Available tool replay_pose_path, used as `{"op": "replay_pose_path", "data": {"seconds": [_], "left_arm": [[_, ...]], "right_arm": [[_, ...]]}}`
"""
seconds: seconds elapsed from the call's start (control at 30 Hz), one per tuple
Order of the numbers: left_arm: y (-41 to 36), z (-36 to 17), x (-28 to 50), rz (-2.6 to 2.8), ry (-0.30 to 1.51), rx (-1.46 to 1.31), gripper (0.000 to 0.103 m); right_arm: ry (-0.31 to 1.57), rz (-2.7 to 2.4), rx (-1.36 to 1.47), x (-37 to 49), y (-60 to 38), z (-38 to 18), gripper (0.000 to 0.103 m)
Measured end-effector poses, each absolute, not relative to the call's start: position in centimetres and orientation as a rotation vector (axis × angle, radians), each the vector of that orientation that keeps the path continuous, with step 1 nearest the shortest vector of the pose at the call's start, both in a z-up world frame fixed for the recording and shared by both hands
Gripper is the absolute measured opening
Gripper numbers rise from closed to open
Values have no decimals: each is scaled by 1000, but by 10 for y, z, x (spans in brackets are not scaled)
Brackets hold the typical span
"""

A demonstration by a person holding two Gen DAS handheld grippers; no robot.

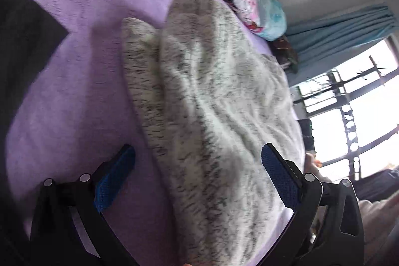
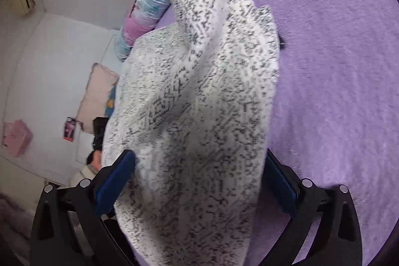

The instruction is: Fold large clothes

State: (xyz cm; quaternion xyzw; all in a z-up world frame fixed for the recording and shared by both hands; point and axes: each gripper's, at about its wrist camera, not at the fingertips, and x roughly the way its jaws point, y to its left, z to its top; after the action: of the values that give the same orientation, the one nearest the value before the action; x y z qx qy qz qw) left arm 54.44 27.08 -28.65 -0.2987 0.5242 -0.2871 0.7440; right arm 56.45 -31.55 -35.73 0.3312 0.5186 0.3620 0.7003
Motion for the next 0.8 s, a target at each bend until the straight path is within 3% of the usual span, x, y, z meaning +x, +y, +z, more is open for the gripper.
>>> {"op": "replay_pose_path", "data": {"seconds": [0.1,0.47,0.7,0.8], "left_arm": [[258,-291,552,-651,1185,-601,97],[254,-304,573,-874,1116,-821,97],[228,-308,587,-878,1219,-707,97],[228,-307,590,-872,1226,-727,96]], "right_arm": [[1168,836,724,568,-305,-360,97],[1134,1121,886,587,-285,-372,97],[1174,1128,827,599,-262,-365,97],[1170,1083,802,597,-253,-357,92]]}}
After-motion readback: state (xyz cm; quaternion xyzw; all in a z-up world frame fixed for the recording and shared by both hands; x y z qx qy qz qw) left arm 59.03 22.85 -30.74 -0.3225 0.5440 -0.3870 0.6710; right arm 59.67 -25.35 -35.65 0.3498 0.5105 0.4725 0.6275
